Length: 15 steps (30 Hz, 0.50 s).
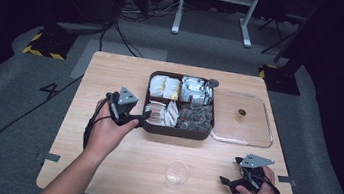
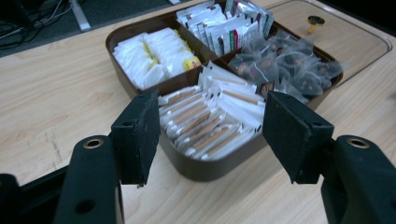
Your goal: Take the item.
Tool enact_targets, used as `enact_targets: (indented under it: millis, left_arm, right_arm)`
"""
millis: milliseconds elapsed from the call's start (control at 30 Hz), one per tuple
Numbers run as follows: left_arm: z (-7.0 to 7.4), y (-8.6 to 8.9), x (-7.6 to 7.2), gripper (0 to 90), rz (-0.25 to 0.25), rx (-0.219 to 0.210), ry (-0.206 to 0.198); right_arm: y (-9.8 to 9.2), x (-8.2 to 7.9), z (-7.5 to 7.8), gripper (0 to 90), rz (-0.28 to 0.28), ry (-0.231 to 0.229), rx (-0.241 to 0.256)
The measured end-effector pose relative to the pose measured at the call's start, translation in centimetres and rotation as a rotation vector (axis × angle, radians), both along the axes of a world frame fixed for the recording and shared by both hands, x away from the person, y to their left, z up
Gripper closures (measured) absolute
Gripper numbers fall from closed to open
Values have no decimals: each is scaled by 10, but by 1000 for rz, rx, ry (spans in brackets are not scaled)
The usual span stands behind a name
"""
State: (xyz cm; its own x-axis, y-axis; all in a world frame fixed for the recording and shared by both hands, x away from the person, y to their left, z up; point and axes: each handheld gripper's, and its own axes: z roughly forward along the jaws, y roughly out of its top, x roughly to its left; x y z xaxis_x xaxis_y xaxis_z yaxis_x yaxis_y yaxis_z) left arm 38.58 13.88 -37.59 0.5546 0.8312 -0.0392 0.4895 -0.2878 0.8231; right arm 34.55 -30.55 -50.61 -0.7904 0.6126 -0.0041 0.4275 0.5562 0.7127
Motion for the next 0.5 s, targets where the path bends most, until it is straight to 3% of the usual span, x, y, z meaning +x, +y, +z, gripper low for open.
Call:
enact_targets:
  millis: [500]
  left_arm:
    - [3, -26, 43, 356, -8, -8, 8]
  right_arm:
    - [0, 1, 0, 6, -5, 0, 0]
